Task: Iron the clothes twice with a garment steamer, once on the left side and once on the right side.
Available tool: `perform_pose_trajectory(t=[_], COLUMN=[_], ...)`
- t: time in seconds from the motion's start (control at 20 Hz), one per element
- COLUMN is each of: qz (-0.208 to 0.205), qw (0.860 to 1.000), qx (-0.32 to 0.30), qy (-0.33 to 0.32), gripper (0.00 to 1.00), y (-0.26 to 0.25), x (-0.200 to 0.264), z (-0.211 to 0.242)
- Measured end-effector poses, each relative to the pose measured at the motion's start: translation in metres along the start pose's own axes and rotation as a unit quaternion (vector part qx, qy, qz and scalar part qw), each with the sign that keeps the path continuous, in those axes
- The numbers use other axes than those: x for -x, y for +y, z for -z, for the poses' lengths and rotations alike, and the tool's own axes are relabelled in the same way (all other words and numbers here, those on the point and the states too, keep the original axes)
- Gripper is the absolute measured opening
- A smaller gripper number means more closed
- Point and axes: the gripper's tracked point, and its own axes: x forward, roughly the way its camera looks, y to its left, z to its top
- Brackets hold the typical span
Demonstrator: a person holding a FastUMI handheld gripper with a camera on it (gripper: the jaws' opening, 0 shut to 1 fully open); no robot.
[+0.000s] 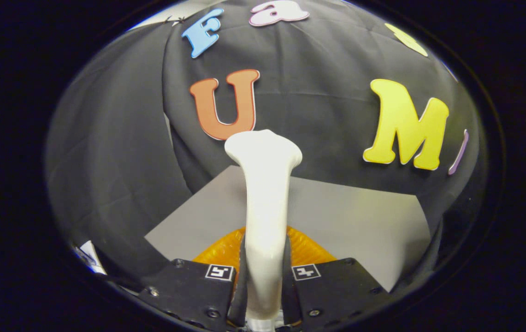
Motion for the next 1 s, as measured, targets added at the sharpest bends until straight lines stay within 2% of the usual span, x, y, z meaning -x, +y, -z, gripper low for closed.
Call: perform_pose_trajectory(t=[0.3, 0.5, 0.7, 0.85, 1.0], qz=[-0.004, -0.046, -0.024, 0.026, 0.049], qw=[1.000, 0.998, 0.997, 0.992, 0.985], qx=[-0.009, -0.029, -0.039, -0.033, -0.034], qy=[-0.015, -0.015, -0.063, -0.117, -0.160], gripper=[0.33, 0.33, 0.33, 0.33, 0.33], y=[-0.035, -0.055, -0.101, -0.139, -0.161], x=[0.071, 0.125, 0.188, 0.229, 0.275], z=[0.005, 0.012, 0.012, 0.008, 0.008])
